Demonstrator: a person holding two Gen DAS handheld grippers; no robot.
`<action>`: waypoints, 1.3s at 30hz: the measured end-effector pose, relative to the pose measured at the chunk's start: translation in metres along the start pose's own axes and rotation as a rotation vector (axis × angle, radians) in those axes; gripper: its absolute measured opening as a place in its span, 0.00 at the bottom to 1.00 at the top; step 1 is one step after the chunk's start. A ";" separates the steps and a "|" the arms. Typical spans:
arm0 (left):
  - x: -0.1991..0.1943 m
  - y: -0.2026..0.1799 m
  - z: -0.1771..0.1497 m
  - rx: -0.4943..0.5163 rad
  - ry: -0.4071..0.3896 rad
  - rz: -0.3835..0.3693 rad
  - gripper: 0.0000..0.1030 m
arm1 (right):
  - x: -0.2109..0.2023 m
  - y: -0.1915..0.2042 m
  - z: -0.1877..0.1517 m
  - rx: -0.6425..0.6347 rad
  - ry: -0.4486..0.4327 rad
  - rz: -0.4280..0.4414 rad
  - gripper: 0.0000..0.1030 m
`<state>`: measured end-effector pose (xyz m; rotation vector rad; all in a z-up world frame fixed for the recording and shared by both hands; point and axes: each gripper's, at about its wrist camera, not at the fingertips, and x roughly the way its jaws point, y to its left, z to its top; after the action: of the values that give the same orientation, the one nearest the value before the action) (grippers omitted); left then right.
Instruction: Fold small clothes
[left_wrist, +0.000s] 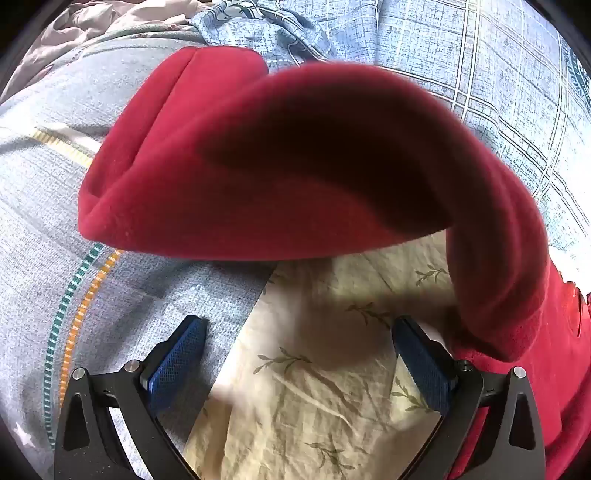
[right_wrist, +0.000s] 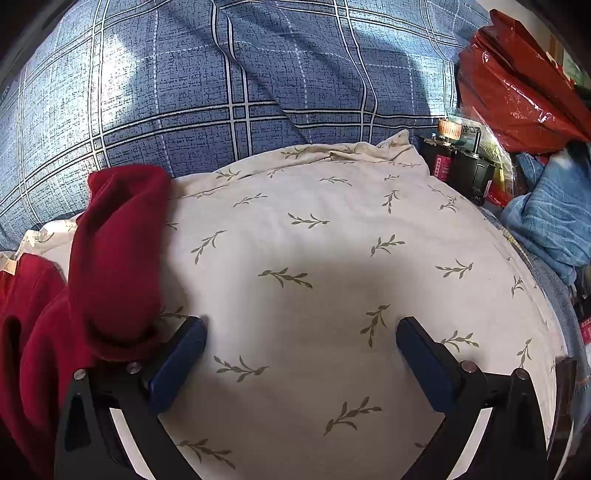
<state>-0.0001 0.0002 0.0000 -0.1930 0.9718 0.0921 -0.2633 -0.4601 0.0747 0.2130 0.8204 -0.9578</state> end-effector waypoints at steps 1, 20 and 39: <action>0.000 0.000 0.000 0.000 0.000 0.001 0.99 | 0.000 0.000 0.000 -0.001 0.001 -0.002 1.00; 0.000 0.001 0.000 0.004 0.000 0.006 0.99 | 0.000 0.000 0.000 -0.001 0.001 -0.002 1.00; -0.025 -0.002 -0.015 0.033 0.066 0.004 0.99 | 0.000 0.000 0.000 -0.005 0.001 -0.005 1.00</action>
<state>-0.0261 -0.0047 0.0121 -0.1645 1.0387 0.0733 -0.2633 -0.4599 0.0745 0.2069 0.8242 -0.9607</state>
